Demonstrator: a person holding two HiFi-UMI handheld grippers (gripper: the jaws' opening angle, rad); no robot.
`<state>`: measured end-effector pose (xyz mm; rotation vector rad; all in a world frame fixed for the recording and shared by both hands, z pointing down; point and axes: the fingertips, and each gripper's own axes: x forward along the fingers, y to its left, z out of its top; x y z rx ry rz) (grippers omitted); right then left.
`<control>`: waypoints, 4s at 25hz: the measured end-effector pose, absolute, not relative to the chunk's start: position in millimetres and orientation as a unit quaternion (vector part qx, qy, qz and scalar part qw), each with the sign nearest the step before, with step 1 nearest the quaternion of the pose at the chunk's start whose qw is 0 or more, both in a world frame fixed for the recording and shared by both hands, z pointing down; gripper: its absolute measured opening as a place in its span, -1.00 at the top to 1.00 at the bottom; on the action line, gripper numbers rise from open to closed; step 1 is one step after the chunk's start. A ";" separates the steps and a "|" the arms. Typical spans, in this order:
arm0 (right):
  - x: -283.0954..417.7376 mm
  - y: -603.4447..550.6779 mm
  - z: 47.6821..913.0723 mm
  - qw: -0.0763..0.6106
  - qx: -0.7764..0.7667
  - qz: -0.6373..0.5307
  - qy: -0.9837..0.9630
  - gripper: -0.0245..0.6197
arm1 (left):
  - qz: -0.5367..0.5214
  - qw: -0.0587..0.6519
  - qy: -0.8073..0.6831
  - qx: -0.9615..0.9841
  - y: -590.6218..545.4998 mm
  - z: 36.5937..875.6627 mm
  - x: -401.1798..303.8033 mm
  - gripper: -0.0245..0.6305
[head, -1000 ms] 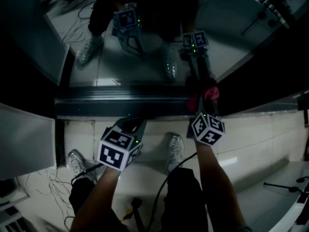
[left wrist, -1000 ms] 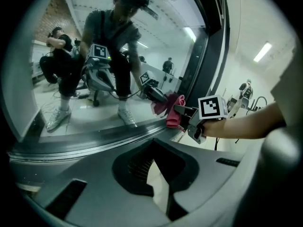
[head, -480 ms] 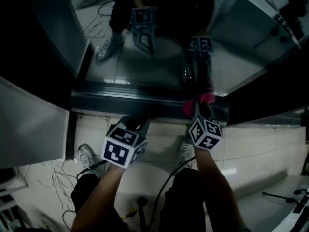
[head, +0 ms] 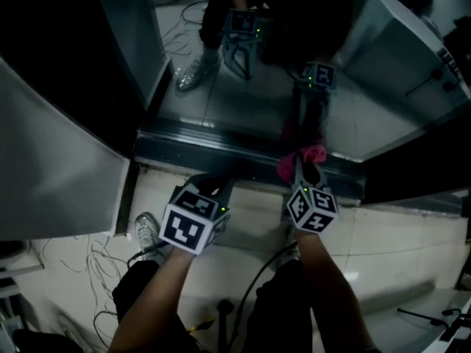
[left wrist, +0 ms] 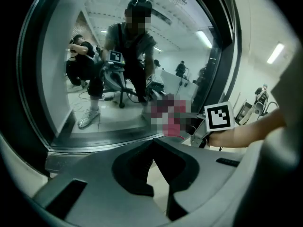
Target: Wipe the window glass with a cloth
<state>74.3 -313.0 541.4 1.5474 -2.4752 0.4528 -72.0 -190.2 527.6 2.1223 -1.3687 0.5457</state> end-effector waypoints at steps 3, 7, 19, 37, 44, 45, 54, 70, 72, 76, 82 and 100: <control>44.2 -306.7 542.2 0.102 0.498 0.146 -0.849 0.77 | 0.201 0.277 -0.519 0.783 -185.2 525.8 -90.2 0.92; 8.9 -300.3 540.6 0.105 0.474 0.142 -0.863 0.77 | 0.201 0.276 -0.529 0.777 -178.9 522.4 -109.3 0.92; -86.0 -279.4 542.2 0.121 0.412 0.139 -0.893 0.77 | 0.194 0.281 -0.562 0.753 -154.5 517.1 -168.0 0.92; -248.6 -235.8 544.0 0.133 0.302 0.105 -0.938 0.77 | 0.177 0.300 -0.619 0.704 -99.8 518.0 -268.6 0.92; -311.7 -221.6 544.2 0.130 0.267 0.090 -0.951 0.77 | 0.168 0.315 -0.631 0.689 -78.0 525.1 -298.5 0.92; -318.4 -220.4 544.3 0.130 0.263 0.088 -0.952 0.77 | 0.167 0.317 -0.631 0.688 -75.5 526.1 -300.7 0.92; -369.4 -207.2 549.2 0.142 0.225 0.040 -0.963 0.77 | 0.163 0.328 -0.634 0.682 -54.4 533.8 -322.1 0.92; -386.2 -213.5 632.1 0.176 0.231 0.083 -0.953 0.78 | 0.170 0.367 -0.625 0.668 -44.9 548.5 -316.6 0.92; -382.9 -217.3 633.5 0.172 0.242 0.092 -0.950 0.77 | 0.177 0.369 -0.624 0.666 -44.6 550.9 -317.0 0.92; -369.4 -221.8 634.5 0.171 0.259 0.098 -0.946 0.78 | 0.177 0.371 -0.621 0.667 -47.1 552.6 -313.0 0.92; -342.6 -230.7 633.3 0.174 0.278 0.105 -0.939 0.78 | 0.188 0.375 -0.615 0.667 -50.2 557.5 -306.4 0.92; -211.5 -266.6 634.2 0.198 0.344 0.117 -0.910 0.78 | 0.203 0.326 -0.584 0.715 -109.0 536.5 -239.2 0.92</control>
